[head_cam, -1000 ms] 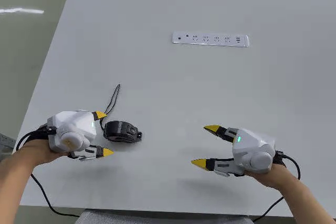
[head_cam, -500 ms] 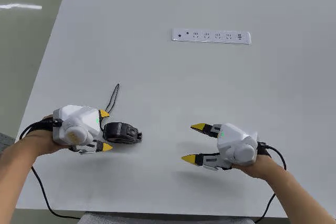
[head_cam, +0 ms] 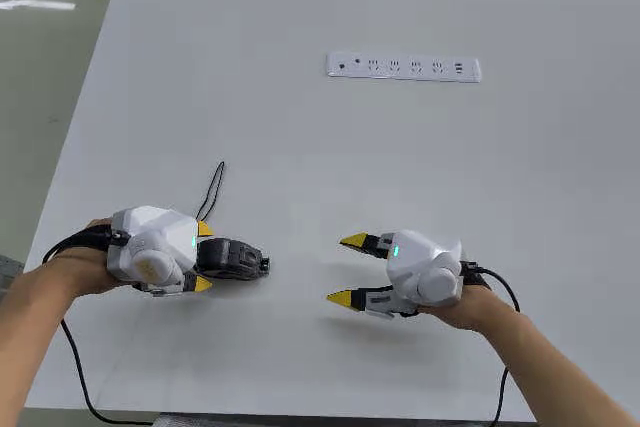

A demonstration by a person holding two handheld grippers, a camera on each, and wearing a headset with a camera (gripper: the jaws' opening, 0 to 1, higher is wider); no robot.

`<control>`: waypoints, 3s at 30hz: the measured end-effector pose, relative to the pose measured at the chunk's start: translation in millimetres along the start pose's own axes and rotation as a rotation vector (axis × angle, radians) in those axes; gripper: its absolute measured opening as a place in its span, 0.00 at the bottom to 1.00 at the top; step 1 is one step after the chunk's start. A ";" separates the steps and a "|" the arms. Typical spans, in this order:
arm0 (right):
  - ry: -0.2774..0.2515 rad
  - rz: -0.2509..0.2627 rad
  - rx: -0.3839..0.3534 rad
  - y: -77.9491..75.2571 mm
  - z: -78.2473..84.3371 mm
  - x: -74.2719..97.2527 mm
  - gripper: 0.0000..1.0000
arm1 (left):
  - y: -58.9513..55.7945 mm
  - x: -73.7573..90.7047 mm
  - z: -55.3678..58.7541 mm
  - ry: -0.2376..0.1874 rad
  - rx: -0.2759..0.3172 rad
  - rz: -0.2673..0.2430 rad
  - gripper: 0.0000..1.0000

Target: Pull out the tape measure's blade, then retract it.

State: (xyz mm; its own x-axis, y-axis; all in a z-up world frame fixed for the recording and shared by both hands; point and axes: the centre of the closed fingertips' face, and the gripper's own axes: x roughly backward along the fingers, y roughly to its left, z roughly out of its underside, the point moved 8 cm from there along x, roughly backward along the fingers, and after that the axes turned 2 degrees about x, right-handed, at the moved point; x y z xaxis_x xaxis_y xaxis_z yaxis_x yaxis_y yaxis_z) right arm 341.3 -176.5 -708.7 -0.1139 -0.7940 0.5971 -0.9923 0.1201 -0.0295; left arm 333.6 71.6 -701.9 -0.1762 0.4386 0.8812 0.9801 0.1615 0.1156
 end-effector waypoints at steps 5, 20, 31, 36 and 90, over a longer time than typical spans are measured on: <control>0.002 -0.019 0.008 -3.3 -3.9 -12.7 0.45 | 2.5 -3.4 -1.6 -0.013 -0.006 0.007 0.35; 0.008 -0.104 0.035 -7.9 -14.3 -51.0 0.39 | 2.3 -6.3 -6.4 -0.047 -0.025 0.047 0.31; 0.009 -0.151 0.034 -2.3 -18.8 -76.6 0.31 | 2.1 -6.5 -2.4 -0.047 -0.011 0.045 0.30; 0.013 -0.166 0.039 -1.8 -19.3 -89.0 0.27 | 4.1 -8.1 1.2 -0.055 -0.004 0.048 0.30; 0.053 -0.168 0.175 4.1 -23.7 -108.2 0.10 | -1.8 -8.4 12.7 -0.099 0.068 0.039 0.27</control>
State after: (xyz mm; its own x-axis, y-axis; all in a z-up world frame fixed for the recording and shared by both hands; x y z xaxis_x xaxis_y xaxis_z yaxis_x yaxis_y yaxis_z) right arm 350.6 -76.0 -754.4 0.0514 -0.7616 0.6460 -0.9909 -0.1193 -0.0618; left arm 332.2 78.8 -715.3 -0.1498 0.5301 0.8346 0.9784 0.2009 0.0480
